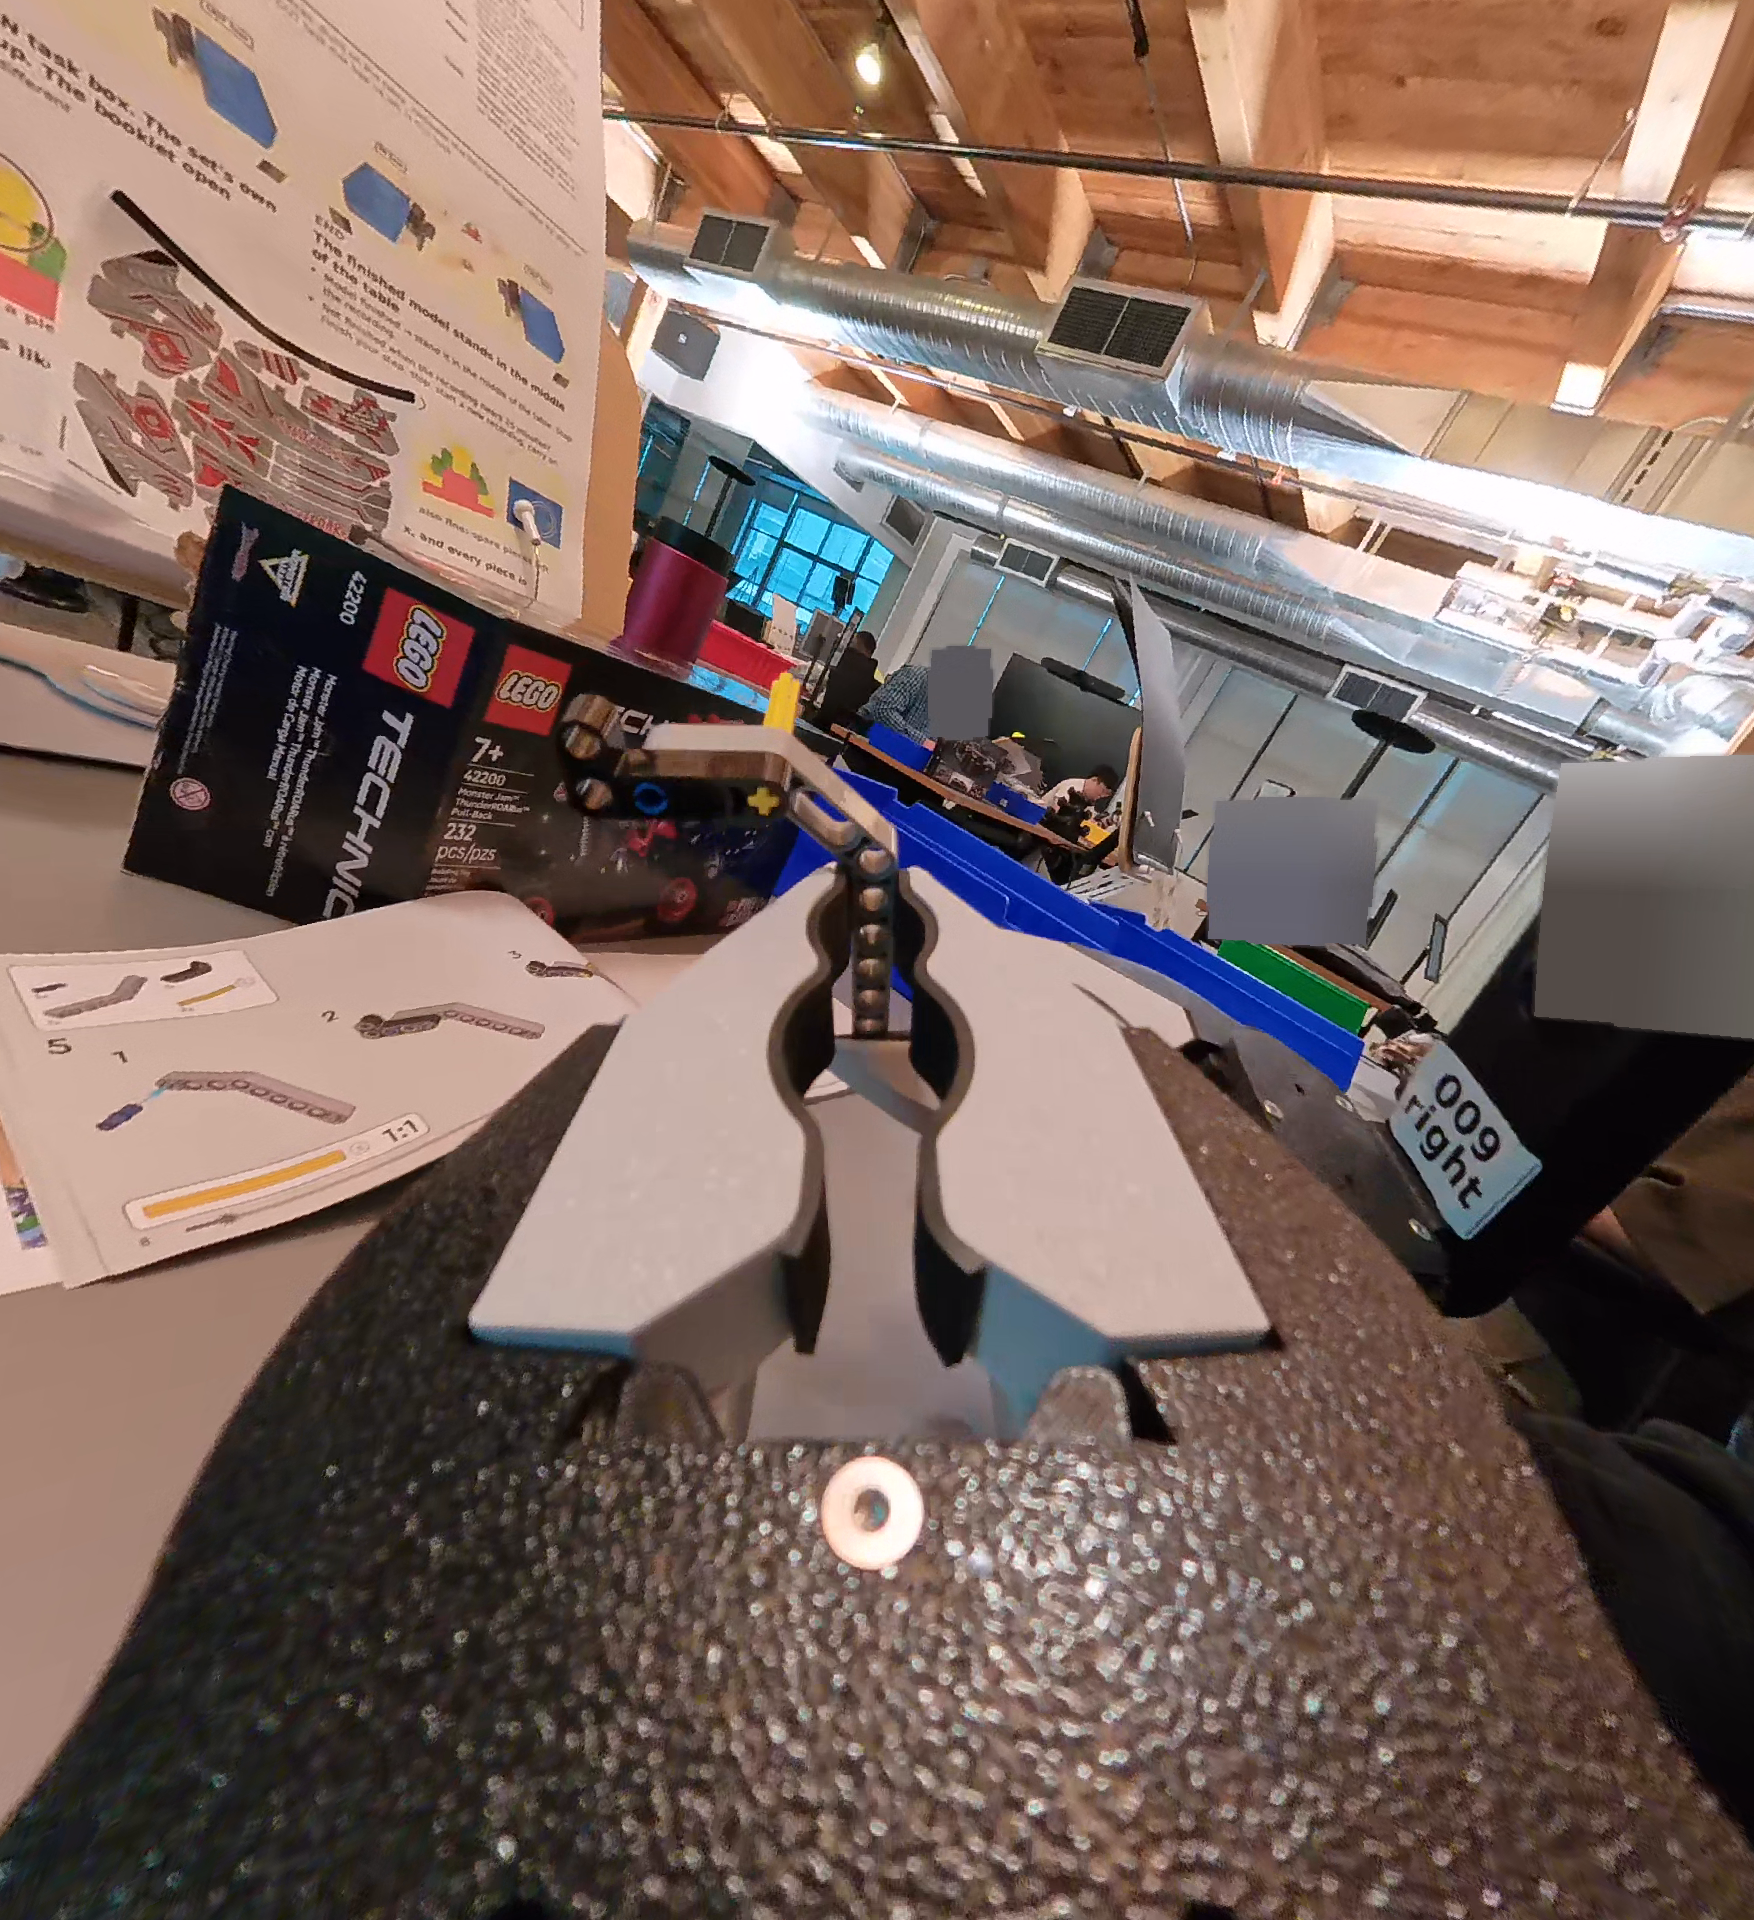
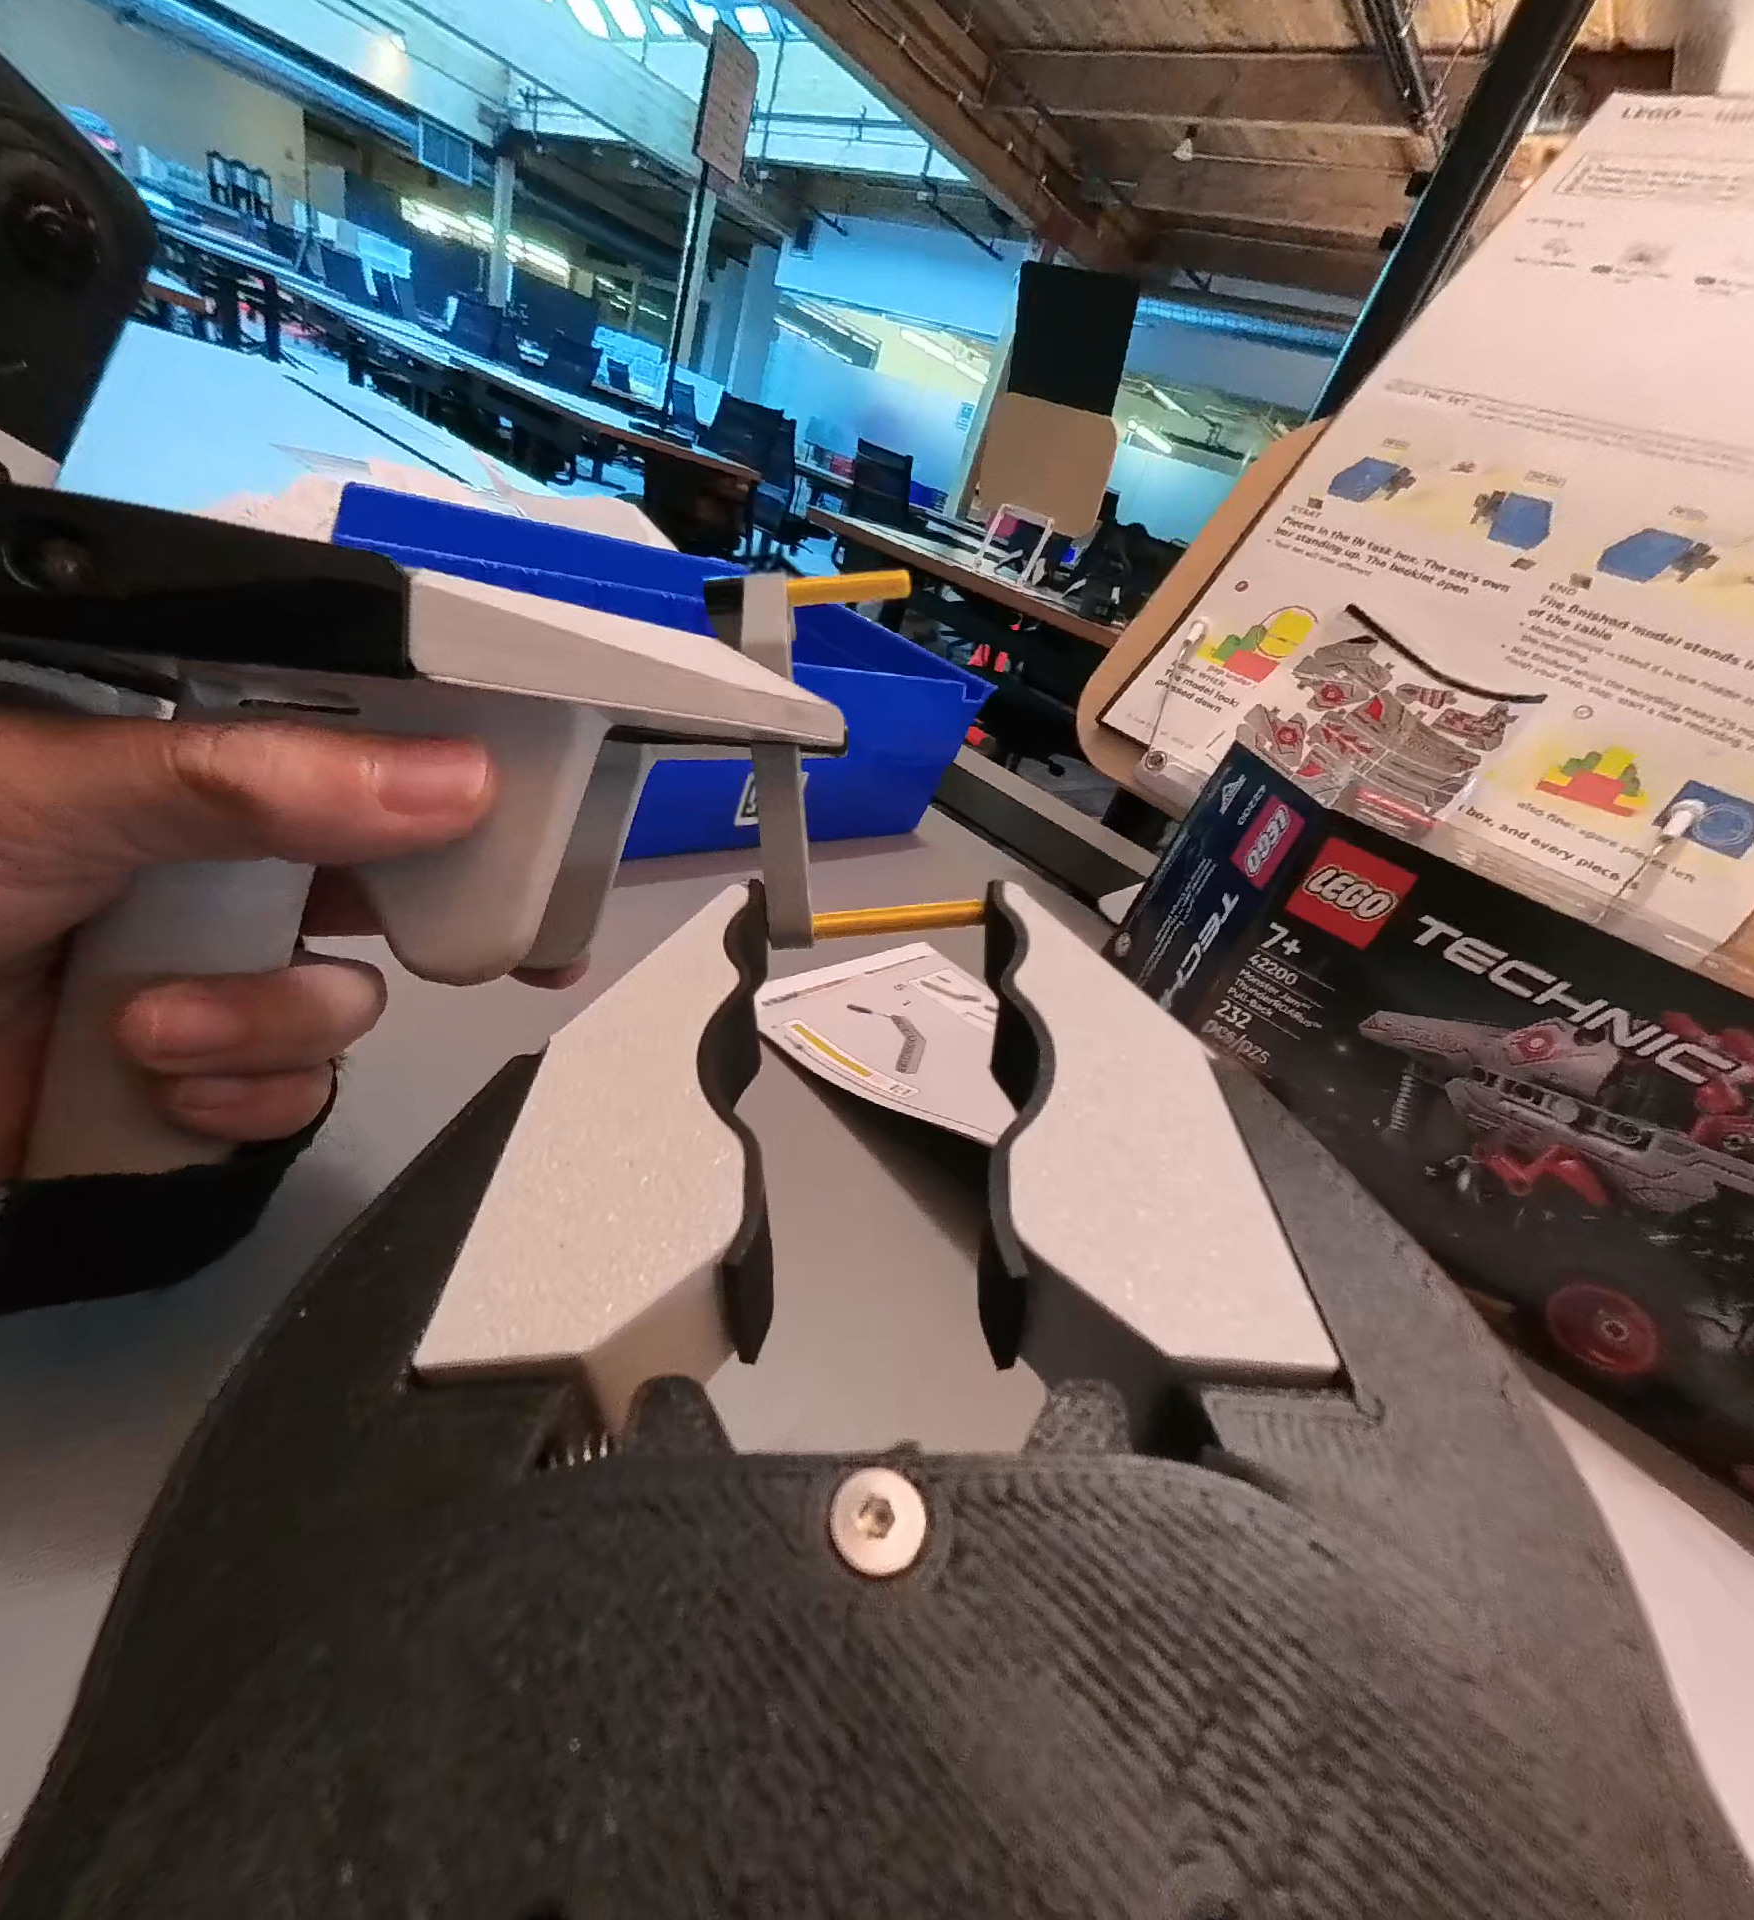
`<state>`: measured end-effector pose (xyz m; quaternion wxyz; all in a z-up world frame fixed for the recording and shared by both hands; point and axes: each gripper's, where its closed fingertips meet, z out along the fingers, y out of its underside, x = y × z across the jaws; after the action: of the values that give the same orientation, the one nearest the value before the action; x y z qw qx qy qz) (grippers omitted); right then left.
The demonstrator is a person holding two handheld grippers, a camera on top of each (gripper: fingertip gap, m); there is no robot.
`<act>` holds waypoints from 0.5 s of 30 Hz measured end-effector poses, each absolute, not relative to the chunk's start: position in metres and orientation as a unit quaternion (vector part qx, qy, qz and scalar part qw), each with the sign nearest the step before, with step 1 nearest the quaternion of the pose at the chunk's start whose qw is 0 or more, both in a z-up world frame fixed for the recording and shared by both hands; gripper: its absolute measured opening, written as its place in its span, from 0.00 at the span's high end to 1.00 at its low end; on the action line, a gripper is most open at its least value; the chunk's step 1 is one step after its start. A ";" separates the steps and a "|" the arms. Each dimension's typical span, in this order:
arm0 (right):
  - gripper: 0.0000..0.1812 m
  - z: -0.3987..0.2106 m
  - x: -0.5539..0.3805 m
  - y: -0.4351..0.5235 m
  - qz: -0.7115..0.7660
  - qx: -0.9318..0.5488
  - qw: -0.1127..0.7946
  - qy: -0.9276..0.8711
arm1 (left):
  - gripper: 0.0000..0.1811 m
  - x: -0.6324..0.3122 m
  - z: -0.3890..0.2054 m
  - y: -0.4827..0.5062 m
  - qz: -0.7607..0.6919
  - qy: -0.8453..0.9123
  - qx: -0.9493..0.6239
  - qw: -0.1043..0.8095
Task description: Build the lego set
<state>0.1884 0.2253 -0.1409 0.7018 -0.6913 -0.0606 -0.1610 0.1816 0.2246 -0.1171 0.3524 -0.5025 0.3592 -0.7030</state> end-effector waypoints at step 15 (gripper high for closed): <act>0.79 -0.134 0.188 0.221 -0.287 -0.682 0.663 -0.114 | 0.98 0.180 -0.115 0.214 -0.720 0.358 -0.453 0.385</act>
<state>0.1880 0.2215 -0.1345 0.6626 -0.6823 -0.1141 -0.2871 0.1797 0.2143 -0.1152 0.3851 -0.4531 0.3584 -0.7196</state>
